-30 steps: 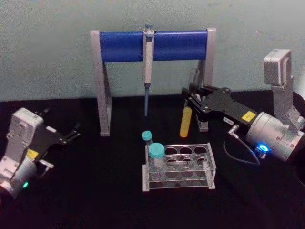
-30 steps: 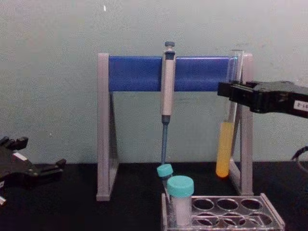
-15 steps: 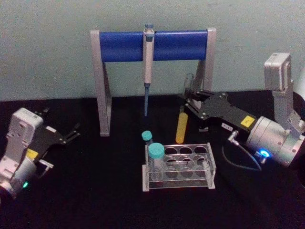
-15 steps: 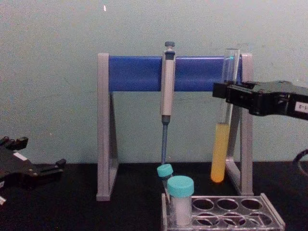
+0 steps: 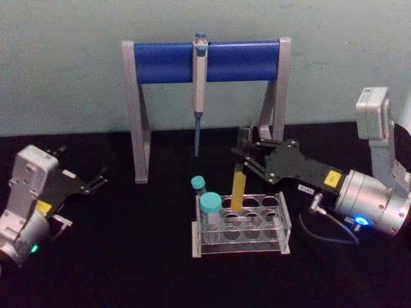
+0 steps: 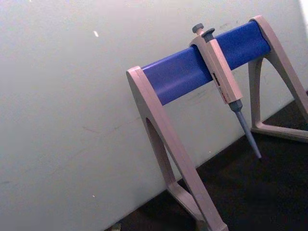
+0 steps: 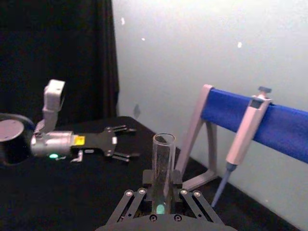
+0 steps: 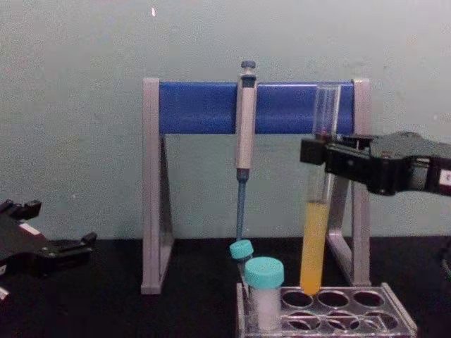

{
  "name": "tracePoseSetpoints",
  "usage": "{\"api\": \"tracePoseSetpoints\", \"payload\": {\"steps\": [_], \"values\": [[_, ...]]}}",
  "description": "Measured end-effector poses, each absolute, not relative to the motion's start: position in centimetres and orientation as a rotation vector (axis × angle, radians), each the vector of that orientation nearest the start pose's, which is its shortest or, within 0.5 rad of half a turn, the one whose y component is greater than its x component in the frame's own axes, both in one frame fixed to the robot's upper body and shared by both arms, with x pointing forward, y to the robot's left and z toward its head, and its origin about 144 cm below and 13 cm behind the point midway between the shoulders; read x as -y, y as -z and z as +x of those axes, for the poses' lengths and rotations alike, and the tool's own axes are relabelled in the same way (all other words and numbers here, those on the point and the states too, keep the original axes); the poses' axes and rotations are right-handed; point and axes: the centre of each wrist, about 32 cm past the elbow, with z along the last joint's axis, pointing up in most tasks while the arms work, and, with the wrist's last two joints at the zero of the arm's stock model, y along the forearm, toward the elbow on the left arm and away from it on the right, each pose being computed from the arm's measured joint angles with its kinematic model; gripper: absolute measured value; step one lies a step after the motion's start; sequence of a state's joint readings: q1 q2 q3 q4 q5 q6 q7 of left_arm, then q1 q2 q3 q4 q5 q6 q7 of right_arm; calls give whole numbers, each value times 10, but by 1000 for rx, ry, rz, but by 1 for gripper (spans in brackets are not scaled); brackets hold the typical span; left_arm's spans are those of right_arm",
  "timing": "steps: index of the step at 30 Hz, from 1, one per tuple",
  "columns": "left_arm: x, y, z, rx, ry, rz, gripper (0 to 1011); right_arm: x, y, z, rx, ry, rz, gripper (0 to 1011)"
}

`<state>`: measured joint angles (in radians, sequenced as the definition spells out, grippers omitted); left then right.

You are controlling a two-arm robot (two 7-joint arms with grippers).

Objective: Pick up the test tube from the test tube rack, shake it, then place it back into the test tube rack.

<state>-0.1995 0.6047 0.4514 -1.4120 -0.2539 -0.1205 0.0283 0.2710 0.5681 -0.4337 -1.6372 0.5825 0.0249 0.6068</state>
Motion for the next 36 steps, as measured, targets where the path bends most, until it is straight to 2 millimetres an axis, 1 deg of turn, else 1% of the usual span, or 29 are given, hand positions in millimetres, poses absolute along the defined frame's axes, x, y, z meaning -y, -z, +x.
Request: {"api": "tracePoseSetpoints", "payload": {"steps": [13,25,36], "values": [[-310,-1140,489,285,-1248,304,1001,264,-1213,504,60,520,-9,234],[-310,-1140,489,285,-1248,304,1001,263,-1204,509,51,535,-12,235],[-310,-1140,489,285,-1248,304,1001,261,-1201,512,50,548,-11,234]]}}
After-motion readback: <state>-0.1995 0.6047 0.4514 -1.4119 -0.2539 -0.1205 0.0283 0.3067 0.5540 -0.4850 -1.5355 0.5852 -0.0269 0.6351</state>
